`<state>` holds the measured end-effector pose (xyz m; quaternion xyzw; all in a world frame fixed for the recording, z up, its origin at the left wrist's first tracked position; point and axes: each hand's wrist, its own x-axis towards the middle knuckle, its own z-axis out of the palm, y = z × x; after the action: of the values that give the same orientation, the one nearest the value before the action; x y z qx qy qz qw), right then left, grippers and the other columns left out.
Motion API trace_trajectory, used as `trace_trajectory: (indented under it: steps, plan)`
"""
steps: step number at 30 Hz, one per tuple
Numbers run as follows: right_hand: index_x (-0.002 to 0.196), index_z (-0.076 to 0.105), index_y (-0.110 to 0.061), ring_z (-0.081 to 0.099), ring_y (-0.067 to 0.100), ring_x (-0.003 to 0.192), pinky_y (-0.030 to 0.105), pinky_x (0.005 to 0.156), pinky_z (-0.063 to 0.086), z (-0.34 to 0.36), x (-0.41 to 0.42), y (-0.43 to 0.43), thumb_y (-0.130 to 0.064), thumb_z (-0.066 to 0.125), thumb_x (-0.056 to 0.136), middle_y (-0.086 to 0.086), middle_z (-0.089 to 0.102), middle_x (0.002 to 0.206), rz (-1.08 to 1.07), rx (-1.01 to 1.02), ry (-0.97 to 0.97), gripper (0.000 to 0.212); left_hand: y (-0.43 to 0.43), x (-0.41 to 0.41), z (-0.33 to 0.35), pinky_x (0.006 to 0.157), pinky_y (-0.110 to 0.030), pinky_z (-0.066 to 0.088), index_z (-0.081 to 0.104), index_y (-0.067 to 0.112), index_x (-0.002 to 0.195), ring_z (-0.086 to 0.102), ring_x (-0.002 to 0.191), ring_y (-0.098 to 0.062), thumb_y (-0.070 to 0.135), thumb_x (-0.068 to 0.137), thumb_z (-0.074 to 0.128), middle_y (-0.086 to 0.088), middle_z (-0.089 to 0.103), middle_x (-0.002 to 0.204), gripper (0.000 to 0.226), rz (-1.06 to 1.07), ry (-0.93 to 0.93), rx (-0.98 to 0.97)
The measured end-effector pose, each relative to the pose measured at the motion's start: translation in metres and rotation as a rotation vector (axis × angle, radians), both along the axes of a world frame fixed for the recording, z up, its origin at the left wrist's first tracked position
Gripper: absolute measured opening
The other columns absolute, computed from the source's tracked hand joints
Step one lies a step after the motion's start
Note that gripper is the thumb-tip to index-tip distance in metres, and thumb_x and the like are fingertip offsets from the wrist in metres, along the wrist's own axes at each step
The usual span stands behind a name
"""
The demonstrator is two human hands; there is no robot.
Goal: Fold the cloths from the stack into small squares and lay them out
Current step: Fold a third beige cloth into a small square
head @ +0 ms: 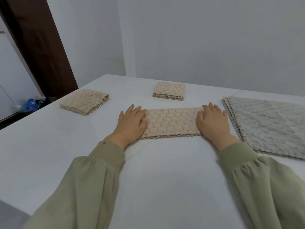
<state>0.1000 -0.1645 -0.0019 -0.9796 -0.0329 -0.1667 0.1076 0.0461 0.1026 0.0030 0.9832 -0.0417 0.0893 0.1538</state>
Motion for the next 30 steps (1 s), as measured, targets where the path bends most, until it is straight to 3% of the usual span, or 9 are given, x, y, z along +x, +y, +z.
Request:
trace_trajectory:
  steps: [3,5,10,15,19,23,27,30]
  plan:
    - [0.129,0.047,-0.005,0.038,0.032,0.129,0.048,0.109,0.027,0.001,-0.016,0.012,-0.039,0.016,0.087,0.016,0.046,0.138,0.083,-0.016,-0.073,0.063,-0.004,-0.014,0.007,0.111,-0.031,0.024,0.035,0.021,0.141,0.027,0.136,-0.013,0.036,0.091,0.056,0.003,0.035,0.146,0.056,-0.142,-0.070,-0.182]
    - [0.126,0.051,-0.004,0.041,0.033,0.125,0.045,0.106,0.030,-0.001,-0.025,0.022,-0.034,0.024,0.091,0.017,0.049,0.134,0.145,-0.033,-0.084,0.053,-0.010,-0.023,0.011,0.100,-0.022,0.031,0.044,0.022,0.132,0.037,0.123,-0.009,0.037,0.083,0.067,0.006,0.043,0.134,0.056,-0.228,-0.039,-0.182]
    - [0.110,0.060,-0.001,0.050,0.032,0.101,0.039,0.081,0.043,0.002,-0.042,0.027,-0.017,0.043,0.093,0.016,0.059,0.110,0.187,0.028,-0.198,0.029,-0.010,-0.027,0.012,0.099,-0.029,0.034,0.065,0.024,0.098,0.039,0.111,-0.013,0.028,0.075,0.071,0.006,0.053,0.109,0.024,-0.285,-0.084,-0.036]
    - [0.108,0.060,-0.006,0.055,0.026,0.088,0.033,0.068,0.042,0.009,-0.061,0.029,-0.016,0.042,0.093,0.007,0.057,0.105,0.216,0.152,-0.199,0.026,-0.004,-0.030,0.014,0.092,-0.027,0.037,0.071,0.026,0.100,0.041,0.103,-0.013,0.021,0.077,0.068,0.007,0.053,0.097,0.024,-0.256,-0.081,-0.029]
    - [0.099,0.061,-0.011,0.054,0.023,0.080,0.033,0.067,0.044,0.007,-0.071,0.034,-0.020,0.040,0.092,0.003,0.059,0.096,0.226,0.101,-0.136,0.023,0.003,-0.035,0.017,0.086,-0.025,0.041,0.070,0.026,0.109,0.049,0.094,-0.011,0.016,0.082,0.061,0.008,0.056,0.093,0.030,-0.224,-0.024,-0.002]
    - [0.095,0.060,-0.010,0.053,0.024,0.082,0.032,0.063,0.041,0.003,-0.078,0.038,-0.020,0.040,0.093,0.005,0.059,0.092,0.197,0.046,-0.123,0.023,-0.002,-0.037,0.018,0.083,-0.020,0.040,0.070,0.023,0.108,0.057,0.097,-0.012,0.015,0.084,0.057,0.007,0.065,0.100,0.029,-0.192,-0.062,0.088]
    - [0.101,0.059,-0.008,0.054,0.026,0.092,0.034,0.074,0.045,0.000,-0.075,0.035,-0.017,0.040,0.092,0.007,0.059,0.104,0.216,0.121,-0.050,0.023,-0.017,-0.042,0.021,0.086,-0.025,0.043,0.070,0.020,0.107,0.057,0.101,-0.017,0.015,0.084,0.053,0.003,0.066,0.105,0.029,-0.175,-0.081,0.181]
    - [0.111,0.058,-0.007,0.052,0.026,0.103,0.031,0.084,0.040,0.000,-0.066,0.029,-0.014,0.040,0.093,0.007,0.058,0.115,0.249,0.196,0.030,0.026,-0.041,-0.047,0.026,0.081,-0.034,0.049,0.070,0.012,0.094,0.060,0.092,-0.024,0.011,0.079,0.051,-0.005,0.068,0.095,0.024,-0.139,-0.007,0.227]
